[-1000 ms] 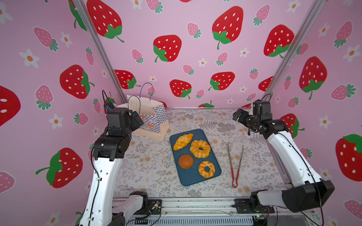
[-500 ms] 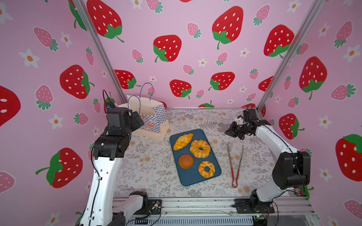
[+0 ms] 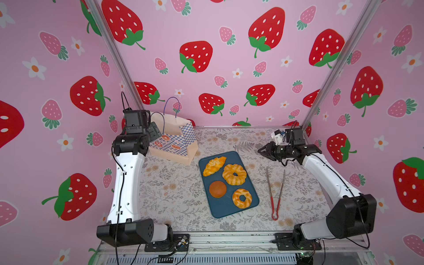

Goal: Pack bread into a paper bag
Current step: Move the paper bag to the center of the board.

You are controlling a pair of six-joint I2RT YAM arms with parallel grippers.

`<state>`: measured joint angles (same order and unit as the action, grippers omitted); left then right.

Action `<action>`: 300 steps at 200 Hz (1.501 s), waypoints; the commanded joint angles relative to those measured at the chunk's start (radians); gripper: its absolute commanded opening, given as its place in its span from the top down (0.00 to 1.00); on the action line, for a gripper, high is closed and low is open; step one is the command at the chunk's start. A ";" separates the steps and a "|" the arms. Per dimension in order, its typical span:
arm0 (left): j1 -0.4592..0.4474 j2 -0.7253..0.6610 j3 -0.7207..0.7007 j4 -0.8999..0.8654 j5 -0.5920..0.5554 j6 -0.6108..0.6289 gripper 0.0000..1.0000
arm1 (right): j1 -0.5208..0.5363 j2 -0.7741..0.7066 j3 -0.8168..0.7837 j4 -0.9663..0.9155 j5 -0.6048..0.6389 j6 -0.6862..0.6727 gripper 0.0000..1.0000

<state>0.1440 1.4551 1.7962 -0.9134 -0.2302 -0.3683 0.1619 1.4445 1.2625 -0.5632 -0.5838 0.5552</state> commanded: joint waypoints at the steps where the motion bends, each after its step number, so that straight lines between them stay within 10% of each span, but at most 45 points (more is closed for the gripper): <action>1: 0.051 0.125 0.136 -0.109 0.203 -0.066 0.28 | 0.018 -0.009 0.027 -0.060 0.016 -0.048 0.71; 52: 0.106 0.337 0.319 -0.107 0.487 -0.154 0.37 | 0.028 -0.030 0.012 -0.080 0.052 -0.070 0.71; 129: 0.106 0.503 0.438 -0.193 0.588 -0.185 0.53 | 0.028 0.008 -0.020 -0.041 0.055 -0.055 0.70; 153: 0.096 0.468 0.394 -0.211 0.572 -0.167 0.58 | 0.028 0.029 -0.004 -0.041 0.047 -0.055 0.70; 191: 0.071 0.369 0.279 -0.254 0.522 -0.140 0.92 | 0.028 0.069 0.015 -0.033 0.024 -0.049 0.70; 300: 0.055 -0.100 -0.165 -0.301 0.414 -0.224 0.89 | 0.041 0.116 0.019 -0.002 -0.090 -0.033 0.70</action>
<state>0.2035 1.4330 1.6775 -1.1629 0.2169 -0.5560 0.1909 1.5585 1.2652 -0.5850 -0.6296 0.5125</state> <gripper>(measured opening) 0.094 0.302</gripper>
